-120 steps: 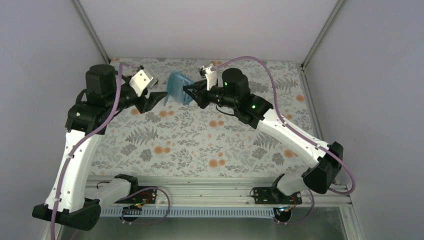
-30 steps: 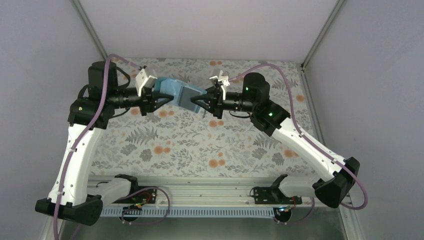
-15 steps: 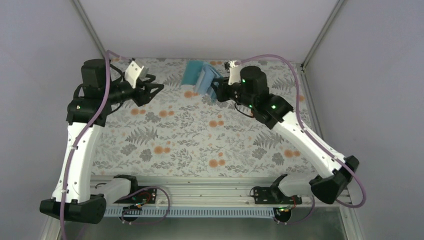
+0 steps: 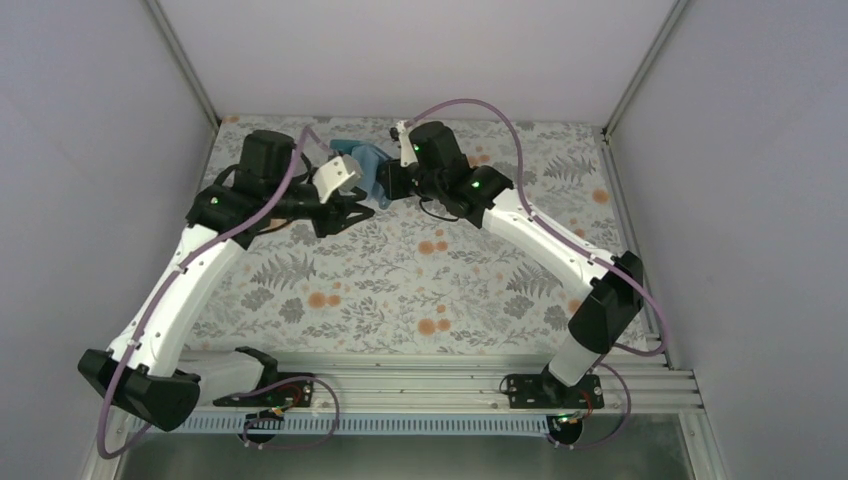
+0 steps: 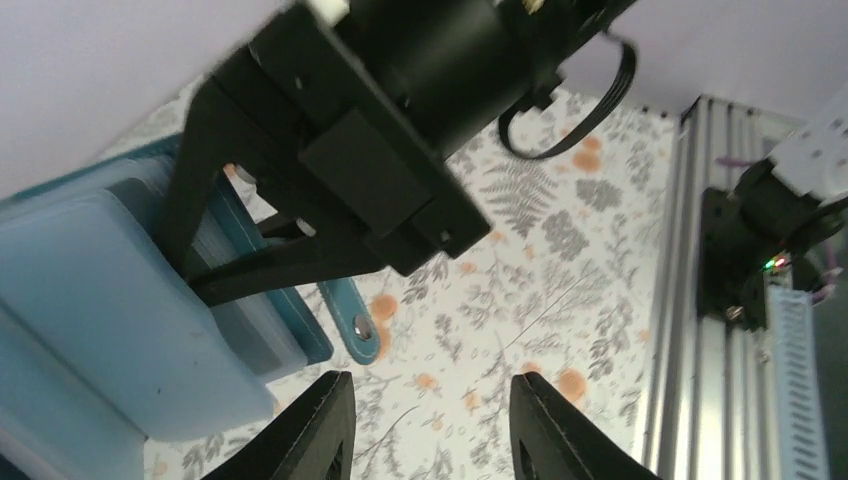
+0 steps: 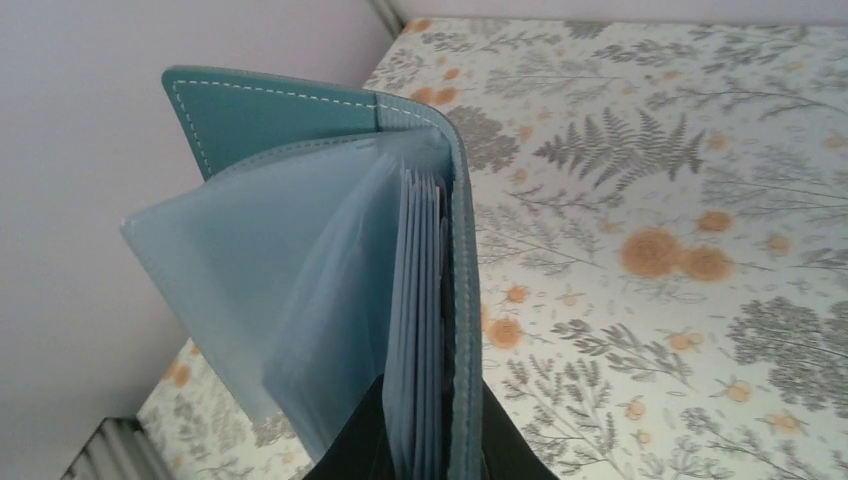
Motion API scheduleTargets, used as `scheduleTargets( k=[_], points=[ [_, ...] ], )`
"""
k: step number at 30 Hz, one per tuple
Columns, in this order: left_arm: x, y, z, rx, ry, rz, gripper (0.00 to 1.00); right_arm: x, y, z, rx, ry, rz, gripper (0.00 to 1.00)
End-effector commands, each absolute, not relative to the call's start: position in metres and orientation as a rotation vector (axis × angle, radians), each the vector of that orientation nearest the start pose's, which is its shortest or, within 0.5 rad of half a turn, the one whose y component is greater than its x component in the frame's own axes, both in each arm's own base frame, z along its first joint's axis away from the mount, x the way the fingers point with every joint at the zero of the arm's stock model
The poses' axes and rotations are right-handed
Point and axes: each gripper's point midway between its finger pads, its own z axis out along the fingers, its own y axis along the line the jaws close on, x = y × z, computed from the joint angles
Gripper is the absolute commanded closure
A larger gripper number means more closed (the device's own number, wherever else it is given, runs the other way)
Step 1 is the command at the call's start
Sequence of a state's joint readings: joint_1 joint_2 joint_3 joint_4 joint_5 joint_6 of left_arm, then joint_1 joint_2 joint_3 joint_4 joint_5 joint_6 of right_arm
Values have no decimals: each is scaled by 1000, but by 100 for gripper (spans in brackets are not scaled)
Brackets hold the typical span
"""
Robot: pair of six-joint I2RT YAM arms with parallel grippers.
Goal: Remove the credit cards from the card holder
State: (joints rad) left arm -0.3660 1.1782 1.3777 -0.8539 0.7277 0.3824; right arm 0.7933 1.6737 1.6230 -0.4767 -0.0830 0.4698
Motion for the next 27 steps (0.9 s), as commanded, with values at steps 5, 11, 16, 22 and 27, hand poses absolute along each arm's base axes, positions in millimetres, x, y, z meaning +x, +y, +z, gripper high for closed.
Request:
scheduleTargets(
  k=[5,11,16,22,27],
  points=[
    [280,-214,324,1171,1863,-518,63,320,398,356,-494,2033,1068,96],
    [302,-206,325,1114,1883,-397,73,313,402,361,-539,2014,1112,96],
    [324,-179,320,1036,1921,-159,76,305,401,366,-559,1994,1147,96],
    [344,-144,320,922,1964,94,78,298,398,371,-583,1972,1156,96],
    [341,-135,332,884,1958,94,78,293,393,372,-626,1962,1140,96]
  ],
)
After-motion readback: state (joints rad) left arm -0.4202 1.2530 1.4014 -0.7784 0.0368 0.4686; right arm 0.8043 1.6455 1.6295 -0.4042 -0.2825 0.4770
